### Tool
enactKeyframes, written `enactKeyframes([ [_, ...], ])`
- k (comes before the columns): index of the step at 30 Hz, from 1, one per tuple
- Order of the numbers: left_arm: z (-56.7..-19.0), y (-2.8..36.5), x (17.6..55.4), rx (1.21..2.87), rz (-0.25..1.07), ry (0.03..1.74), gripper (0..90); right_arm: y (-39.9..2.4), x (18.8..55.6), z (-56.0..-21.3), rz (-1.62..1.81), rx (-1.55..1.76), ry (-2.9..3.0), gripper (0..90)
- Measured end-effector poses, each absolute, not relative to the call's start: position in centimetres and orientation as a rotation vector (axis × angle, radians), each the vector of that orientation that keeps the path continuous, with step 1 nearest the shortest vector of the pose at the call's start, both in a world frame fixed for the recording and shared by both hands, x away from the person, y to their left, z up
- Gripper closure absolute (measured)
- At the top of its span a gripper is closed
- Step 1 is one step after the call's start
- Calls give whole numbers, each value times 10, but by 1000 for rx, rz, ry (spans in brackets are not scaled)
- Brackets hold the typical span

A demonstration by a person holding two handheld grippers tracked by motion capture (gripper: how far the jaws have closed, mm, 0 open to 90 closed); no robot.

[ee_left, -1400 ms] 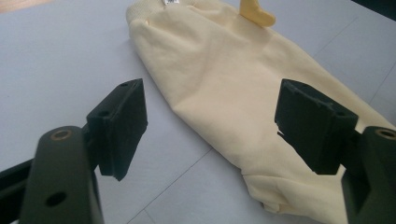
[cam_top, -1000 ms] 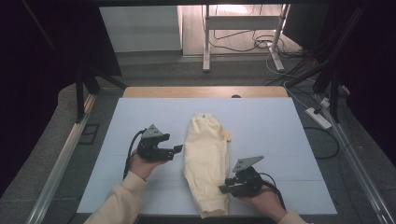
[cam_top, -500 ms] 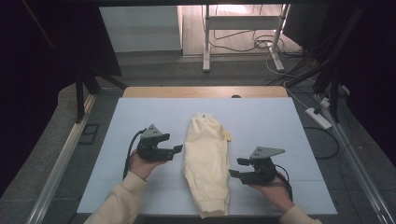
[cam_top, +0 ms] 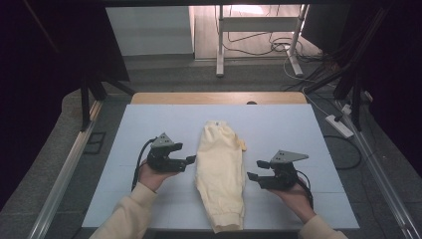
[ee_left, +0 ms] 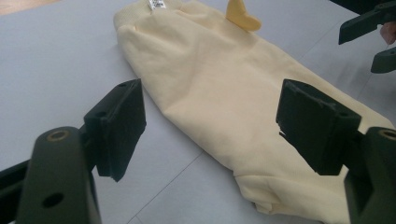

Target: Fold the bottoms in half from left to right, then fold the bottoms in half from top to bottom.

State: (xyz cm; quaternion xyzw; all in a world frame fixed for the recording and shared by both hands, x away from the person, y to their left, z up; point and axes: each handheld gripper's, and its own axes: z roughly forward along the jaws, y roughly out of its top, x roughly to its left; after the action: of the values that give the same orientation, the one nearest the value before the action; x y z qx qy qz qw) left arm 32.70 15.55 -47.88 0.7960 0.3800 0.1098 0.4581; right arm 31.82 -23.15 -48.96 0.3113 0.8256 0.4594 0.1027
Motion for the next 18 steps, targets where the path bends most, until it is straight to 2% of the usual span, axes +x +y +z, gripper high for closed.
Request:
enactKeyframes([
  [18, -479, 145, 341, 1993, 230, 925, 233, -226, 324, -494, 1315, 915, 2446, 379],
])
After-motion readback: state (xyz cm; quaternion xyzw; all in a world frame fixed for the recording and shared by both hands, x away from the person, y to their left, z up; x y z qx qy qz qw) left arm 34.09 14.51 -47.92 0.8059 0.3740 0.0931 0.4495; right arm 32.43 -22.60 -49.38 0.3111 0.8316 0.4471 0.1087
